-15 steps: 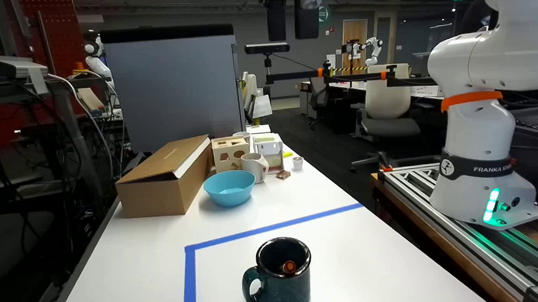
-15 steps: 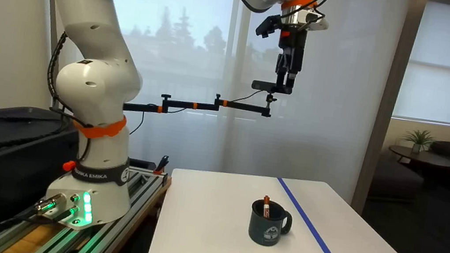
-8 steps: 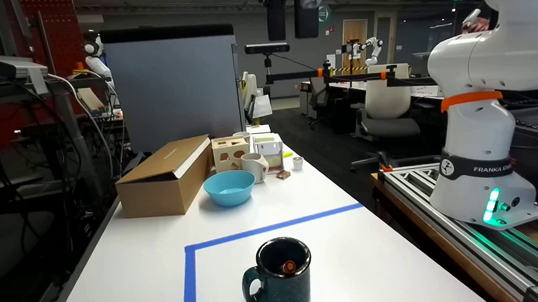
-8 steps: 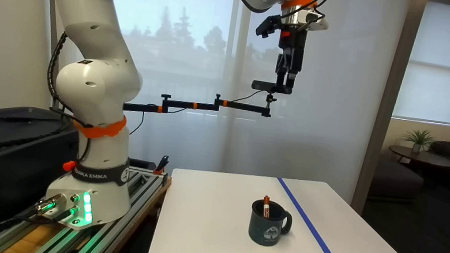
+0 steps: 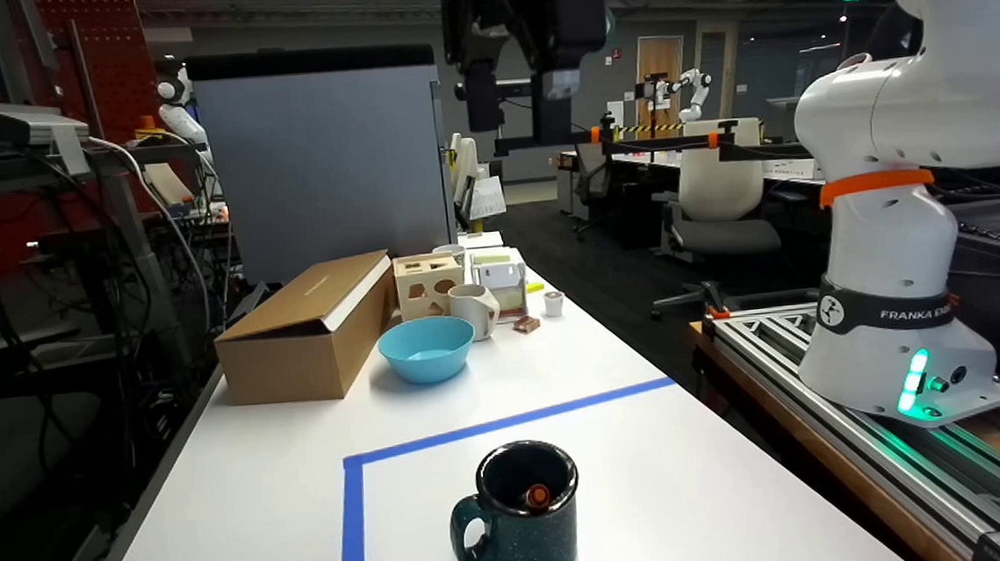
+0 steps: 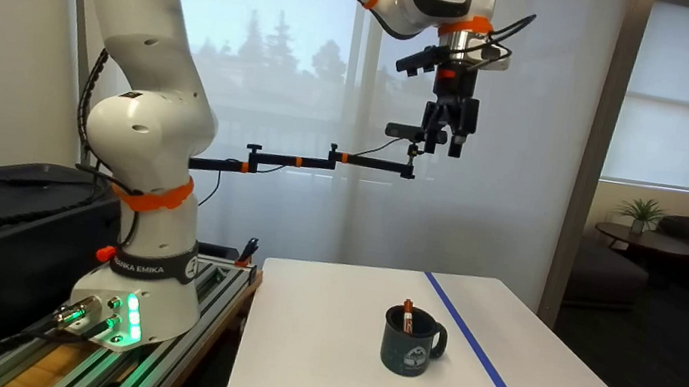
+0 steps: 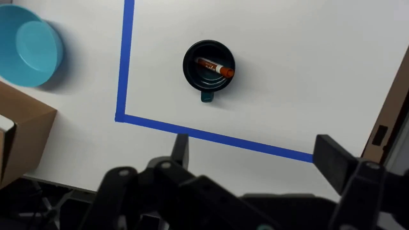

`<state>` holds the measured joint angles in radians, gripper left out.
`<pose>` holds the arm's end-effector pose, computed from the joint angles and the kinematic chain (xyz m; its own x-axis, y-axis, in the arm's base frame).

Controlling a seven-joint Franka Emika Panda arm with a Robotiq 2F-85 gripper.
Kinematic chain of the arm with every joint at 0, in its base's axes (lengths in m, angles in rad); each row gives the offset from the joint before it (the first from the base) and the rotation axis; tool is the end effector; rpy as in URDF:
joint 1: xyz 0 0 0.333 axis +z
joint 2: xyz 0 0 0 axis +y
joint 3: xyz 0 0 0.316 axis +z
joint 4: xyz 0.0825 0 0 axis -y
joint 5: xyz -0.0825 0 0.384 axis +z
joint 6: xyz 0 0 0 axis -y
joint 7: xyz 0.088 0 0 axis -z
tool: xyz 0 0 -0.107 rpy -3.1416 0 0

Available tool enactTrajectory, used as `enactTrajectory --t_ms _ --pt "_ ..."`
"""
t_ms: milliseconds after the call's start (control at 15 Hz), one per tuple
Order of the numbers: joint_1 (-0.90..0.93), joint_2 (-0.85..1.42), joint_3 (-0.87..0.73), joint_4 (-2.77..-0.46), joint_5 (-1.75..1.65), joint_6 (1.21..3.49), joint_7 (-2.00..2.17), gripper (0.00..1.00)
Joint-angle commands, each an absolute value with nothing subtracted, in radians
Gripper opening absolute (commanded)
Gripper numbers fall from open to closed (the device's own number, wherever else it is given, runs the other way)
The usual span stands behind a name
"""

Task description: Remove the marker from the cup

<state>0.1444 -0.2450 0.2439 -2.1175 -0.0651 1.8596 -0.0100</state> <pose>0.4458 0.1847 0.5129 0.9175 0.3972 -0.0227 0.3969 -0.9100 0.1201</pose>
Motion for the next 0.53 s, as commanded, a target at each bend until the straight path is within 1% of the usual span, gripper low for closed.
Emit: enactTrajectory --t_ms 0,200,467 --pt "0.158 -0.187 0.198 -2.135 -0.134 1.944 -0.208 1.0" --pt "0.156 -0.141 0.163 -2.167 -0.156 2.055 -0.381 1.0" --pt "0.155 -0.101 0.124 -2.251 -0.09 2.24 -0.63 1.0"
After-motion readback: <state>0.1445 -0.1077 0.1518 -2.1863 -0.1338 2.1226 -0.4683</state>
